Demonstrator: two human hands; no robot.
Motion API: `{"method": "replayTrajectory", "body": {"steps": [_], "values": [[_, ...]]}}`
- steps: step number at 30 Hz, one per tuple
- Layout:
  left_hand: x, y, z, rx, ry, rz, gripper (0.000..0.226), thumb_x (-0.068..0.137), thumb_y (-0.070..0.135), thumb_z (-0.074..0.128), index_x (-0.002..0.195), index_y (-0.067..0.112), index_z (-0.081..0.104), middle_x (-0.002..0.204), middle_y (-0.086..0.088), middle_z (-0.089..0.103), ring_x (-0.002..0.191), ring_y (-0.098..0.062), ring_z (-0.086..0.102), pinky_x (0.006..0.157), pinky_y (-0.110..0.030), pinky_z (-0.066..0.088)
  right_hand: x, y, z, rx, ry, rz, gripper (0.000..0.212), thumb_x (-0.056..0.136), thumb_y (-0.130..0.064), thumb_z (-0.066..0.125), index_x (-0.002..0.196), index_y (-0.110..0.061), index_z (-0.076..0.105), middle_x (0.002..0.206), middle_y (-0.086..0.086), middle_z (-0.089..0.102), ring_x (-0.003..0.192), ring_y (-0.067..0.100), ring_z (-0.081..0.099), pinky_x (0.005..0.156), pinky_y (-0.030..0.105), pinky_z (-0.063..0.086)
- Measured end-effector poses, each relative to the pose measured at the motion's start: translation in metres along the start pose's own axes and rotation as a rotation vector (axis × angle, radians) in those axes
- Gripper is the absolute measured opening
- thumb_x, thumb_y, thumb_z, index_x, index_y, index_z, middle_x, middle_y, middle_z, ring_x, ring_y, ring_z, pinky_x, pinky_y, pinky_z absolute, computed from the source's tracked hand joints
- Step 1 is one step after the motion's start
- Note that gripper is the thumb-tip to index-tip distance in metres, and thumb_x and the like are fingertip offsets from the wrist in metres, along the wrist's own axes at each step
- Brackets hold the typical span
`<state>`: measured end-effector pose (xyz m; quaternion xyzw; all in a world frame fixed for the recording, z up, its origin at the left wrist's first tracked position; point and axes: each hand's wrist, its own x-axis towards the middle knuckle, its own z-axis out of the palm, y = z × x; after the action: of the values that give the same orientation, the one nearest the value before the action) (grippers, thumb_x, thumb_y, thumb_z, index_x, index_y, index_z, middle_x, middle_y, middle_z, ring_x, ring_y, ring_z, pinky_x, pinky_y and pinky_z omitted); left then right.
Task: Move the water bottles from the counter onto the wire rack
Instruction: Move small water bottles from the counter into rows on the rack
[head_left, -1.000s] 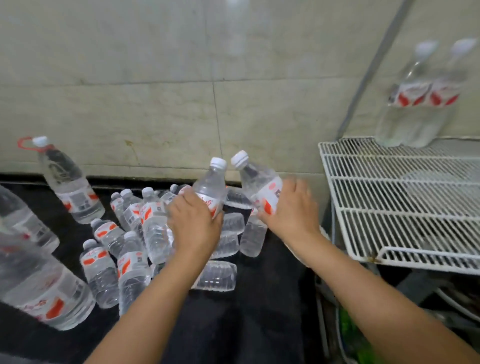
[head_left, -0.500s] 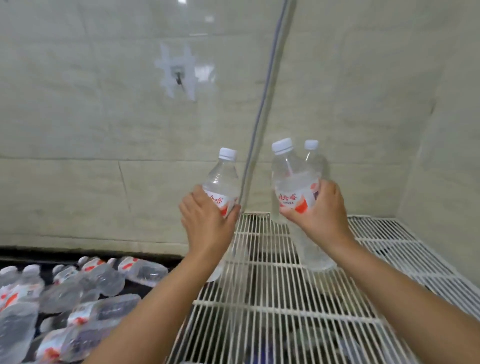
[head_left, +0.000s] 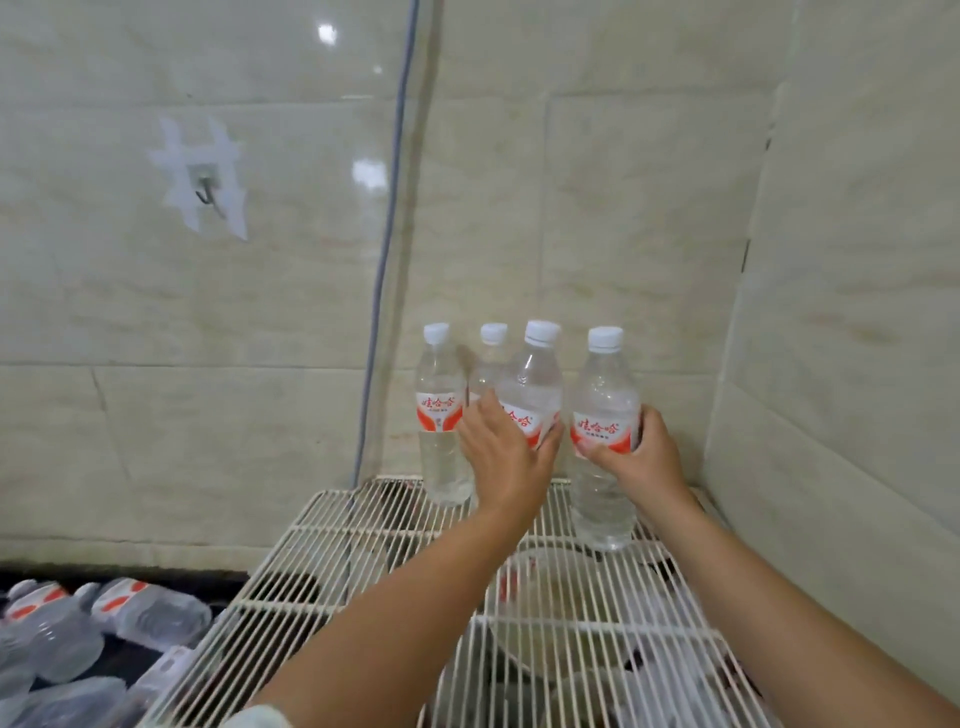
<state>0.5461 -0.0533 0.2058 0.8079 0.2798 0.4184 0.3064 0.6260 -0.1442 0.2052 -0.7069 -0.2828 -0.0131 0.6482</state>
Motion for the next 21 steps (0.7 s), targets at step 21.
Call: {"method": "replayTrajectory", "body": {"steps": [21], "values": [[0.01, -0.014, 0.051, 0.175, -0.159, 0.087, 0.092, 0.085, 0.031, 0.061, 0.146, 0.006, -0.004, 0.152, -0.021, 0.002, 0.142, -0.034, 0.004, 0.116, -0.042, 0.005, 0.03, 0.018, -0.025, -0.202, -0.196, 0.129, 0.052, 0.088, -0.017, 0.058, 0.135, -0.013, 0.035, 0.133, 0.005, 0.052, 0.121, 0.022, 0.049, 0.102, 0.037, 0.038]]}}
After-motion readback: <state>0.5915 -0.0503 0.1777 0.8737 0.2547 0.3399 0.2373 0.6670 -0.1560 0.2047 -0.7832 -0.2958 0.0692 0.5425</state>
